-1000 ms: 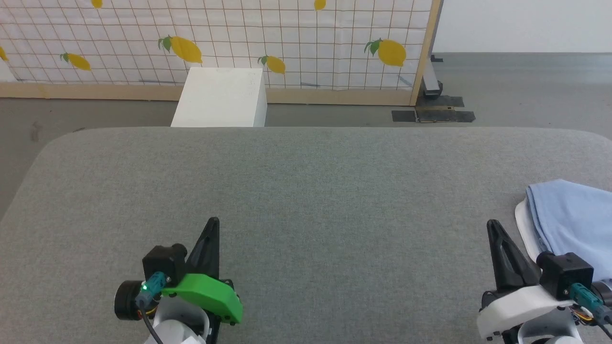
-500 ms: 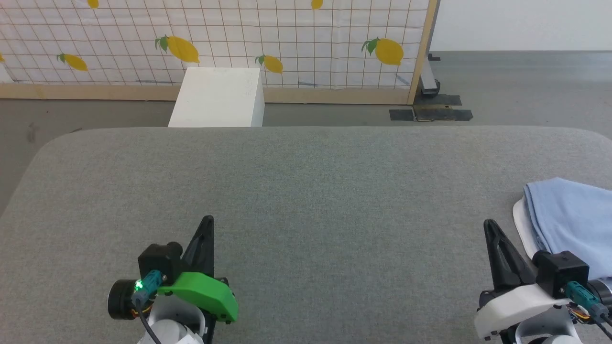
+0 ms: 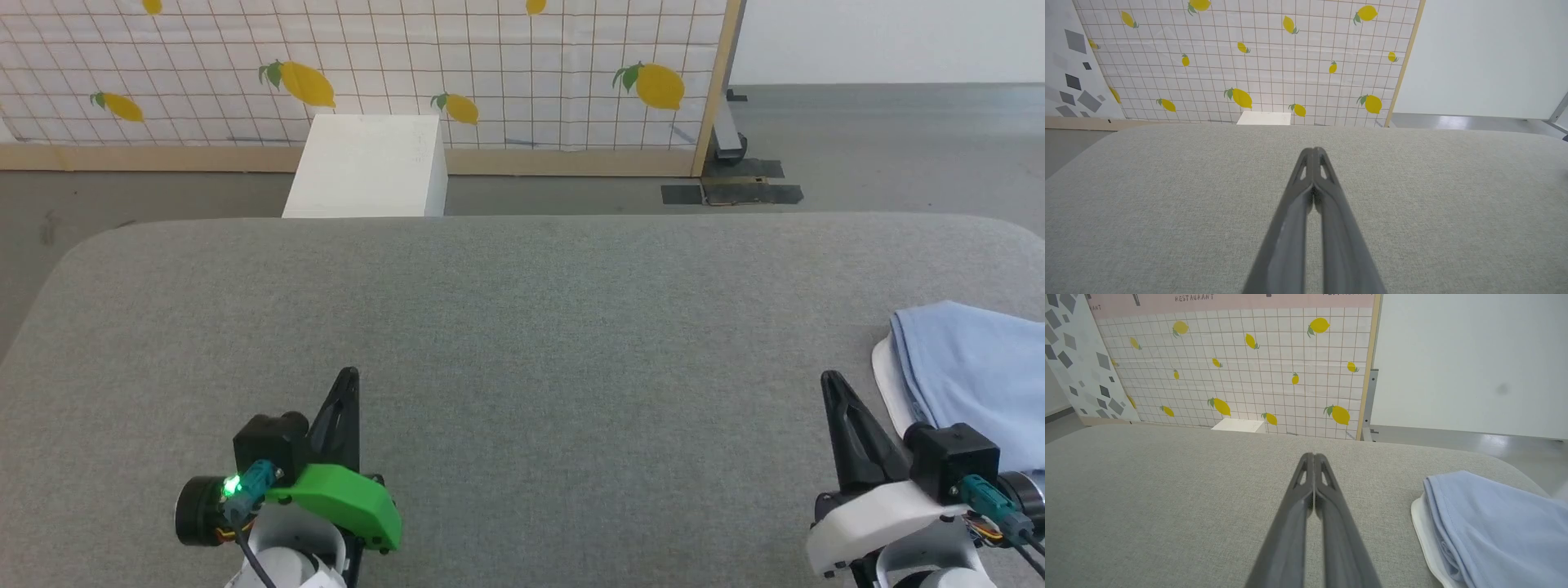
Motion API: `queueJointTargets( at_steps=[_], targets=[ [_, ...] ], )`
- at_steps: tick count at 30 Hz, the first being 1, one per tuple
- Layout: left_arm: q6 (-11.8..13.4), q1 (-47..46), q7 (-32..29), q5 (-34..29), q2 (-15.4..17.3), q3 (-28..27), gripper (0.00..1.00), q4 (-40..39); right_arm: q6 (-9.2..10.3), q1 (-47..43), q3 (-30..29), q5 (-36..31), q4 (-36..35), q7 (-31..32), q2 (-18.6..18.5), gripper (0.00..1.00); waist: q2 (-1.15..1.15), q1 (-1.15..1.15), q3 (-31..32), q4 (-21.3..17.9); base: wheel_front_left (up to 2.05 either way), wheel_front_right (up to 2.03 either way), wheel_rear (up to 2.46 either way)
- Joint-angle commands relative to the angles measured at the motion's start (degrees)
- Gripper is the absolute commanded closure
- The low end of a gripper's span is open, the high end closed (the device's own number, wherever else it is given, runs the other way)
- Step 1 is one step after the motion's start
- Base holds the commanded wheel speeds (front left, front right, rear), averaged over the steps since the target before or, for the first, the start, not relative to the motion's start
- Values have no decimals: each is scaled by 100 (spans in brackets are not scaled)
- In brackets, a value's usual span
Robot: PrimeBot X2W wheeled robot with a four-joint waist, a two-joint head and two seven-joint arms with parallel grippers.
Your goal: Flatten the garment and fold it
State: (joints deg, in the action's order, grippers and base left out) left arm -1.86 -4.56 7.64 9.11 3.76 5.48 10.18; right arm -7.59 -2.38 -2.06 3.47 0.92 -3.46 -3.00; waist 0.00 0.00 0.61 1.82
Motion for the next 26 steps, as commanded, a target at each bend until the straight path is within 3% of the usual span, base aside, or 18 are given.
queueJointTargets(
  at_steps=[1,26],
  targets=[
    [45,105,-25,-55,-23,-43,100,-61,5,74,19,-58,-32,33,6,100,0,0,-1,-4,0,0,0],
    [99,240,-309,-384,-48,-237,100,-428,7,137,91,-169,-55,153,9,100,0,0,-24,-72,0,0,0]
  ],
)
